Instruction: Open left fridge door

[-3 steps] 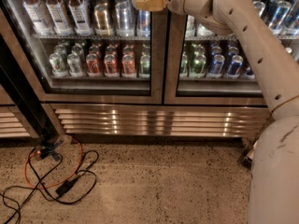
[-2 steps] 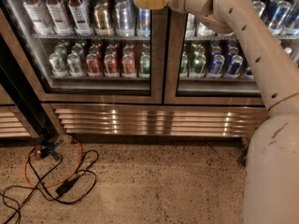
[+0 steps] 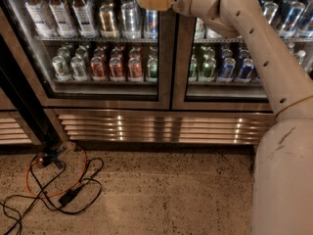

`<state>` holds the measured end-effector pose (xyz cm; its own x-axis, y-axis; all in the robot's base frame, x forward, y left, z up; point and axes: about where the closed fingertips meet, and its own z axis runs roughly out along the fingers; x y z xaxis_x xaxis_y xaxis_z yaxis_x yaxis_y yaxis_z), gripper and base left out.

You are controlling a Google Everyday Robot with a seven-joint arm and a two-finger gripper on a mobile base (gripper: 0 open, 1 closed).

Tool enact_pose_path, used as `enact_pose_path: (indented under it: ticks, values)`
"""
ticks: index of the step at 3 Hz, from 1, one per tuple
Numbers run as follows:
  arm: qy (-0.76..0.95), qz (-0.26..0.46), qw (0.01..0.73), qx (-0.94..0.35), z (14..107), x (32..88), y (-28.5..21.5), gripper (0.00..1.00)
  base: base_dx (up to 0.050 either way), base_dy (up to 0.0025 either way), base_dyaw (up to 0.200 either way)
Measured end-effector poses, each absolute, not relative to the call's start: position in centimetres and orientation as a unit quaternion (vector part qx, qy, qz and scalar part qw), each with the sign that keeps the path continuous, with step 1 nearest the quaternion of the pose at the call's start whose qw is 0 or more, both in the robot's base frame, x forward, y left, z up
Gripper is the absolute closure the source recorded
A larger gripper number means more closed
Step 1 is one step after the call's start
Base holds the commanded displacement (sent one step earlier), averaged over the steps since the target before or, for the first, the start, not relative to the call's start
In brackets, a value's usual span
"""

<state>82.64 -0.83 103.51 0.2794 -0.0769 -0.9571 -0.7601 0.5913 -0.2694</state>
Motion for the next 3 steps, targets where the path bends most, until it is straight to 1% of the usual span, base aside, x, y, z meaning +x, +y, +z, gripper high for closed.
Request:
enact_pose_path:
  ticks: [2,3]
  values:
    - [0.546,0.257,0.7,-0.383,103.6,82.4,-0.25,0.14,0.0,0.0,0.0]
    - [0.547,0.267,0.696,-0.381,103.6,82.32,0.02,0.33,0.0,0.0,0.0]
